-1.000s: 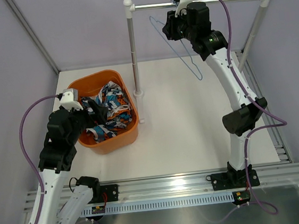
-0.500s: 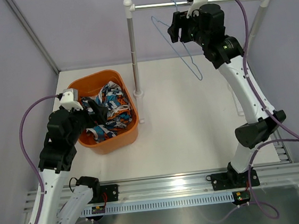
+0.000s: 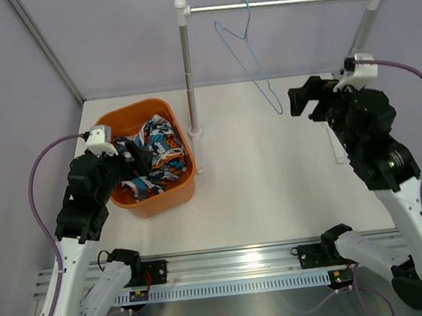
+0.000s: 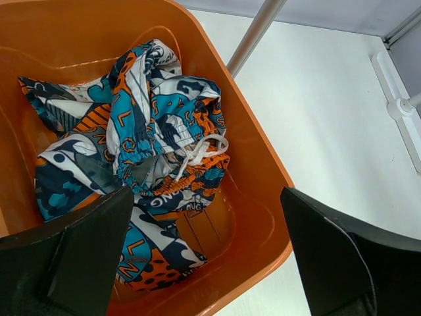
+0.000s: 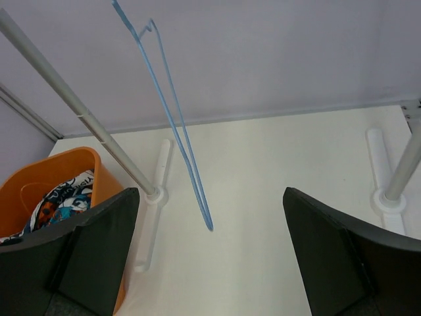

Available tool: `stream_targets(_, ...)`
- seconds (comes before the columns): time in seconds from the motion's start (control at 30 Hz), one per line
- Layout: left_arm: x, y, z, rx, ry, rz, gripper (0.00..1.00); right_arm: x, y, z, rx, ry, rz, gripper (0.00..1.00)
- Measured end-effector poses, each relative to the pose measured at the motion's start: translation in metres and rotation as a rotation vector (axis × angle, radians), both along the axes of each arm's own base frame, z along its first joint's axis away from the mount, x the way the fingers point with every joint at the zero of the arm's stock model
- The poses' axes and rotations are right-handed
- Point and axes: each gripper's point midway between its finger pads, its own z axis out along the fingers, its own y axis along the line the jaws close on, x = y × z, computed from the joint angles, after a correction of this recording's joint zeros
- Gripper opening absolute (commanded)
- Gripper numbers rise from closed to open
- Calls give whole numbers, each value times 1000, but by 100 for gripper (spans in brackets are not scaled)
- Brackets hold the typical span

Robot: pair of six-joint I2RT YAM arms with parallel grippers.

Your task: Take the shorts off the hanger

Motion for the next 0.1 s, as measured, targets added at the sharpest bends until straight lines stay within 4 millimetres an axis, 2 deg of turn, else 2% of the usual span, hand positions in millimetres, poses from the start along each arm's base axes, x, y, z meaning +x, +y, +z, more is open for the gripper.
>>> stream_targets(0.1, 1, -1, -4, 2, 11, -2, 99, -26, -15, -16, 21, 0, -30, 99)
